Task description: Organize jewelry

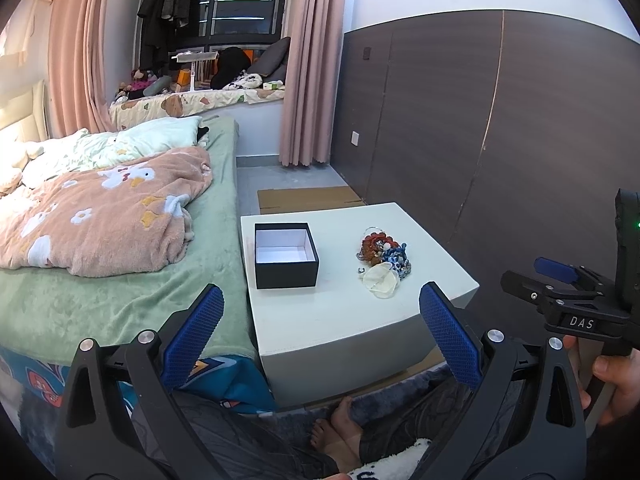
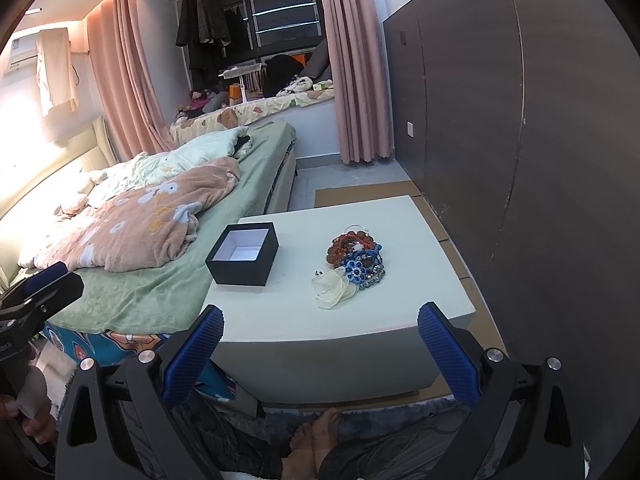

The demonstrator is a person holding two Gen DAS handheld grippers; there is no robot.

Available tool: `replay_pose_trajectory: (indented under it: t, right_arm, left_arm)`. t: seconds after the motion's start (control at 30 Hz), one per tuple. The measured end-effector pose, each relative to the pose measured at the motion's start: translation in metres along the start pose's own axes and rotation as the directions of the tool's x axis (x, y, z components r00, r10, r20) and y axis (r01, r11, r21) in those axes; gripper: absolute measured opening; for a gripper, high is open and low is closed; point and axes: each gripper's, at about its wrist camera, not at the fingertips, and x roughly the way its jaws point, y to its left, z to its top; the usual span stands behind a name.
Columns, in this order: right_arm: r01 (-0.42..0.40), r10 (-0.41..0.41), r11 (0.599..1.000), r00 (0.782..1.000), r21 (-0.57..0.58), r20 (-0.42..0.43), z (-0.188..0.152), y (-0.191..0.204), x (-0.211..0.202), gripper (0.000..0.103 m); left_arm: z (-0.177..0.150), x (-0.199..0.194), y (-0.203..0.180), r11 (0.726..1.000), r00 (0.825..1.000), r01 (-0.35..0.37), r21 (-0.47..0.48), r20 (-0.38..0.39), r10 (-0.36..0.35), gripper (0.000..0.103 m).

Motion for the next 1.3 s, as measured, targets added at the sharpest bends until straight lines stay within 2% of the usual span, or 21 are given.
replay_pose_trajectory:
  t: [1.3]
  right_arm:
    - [0.009,-0.009,1.0,1.0,0.002,0.022,0.0059,-0.0046,-0.0073,0.095]
  left_arm:
    - [0.0035,0.0025,-0.0095,1.0,1.0,0.025,0.014,-0.001,-0.025,0.098]
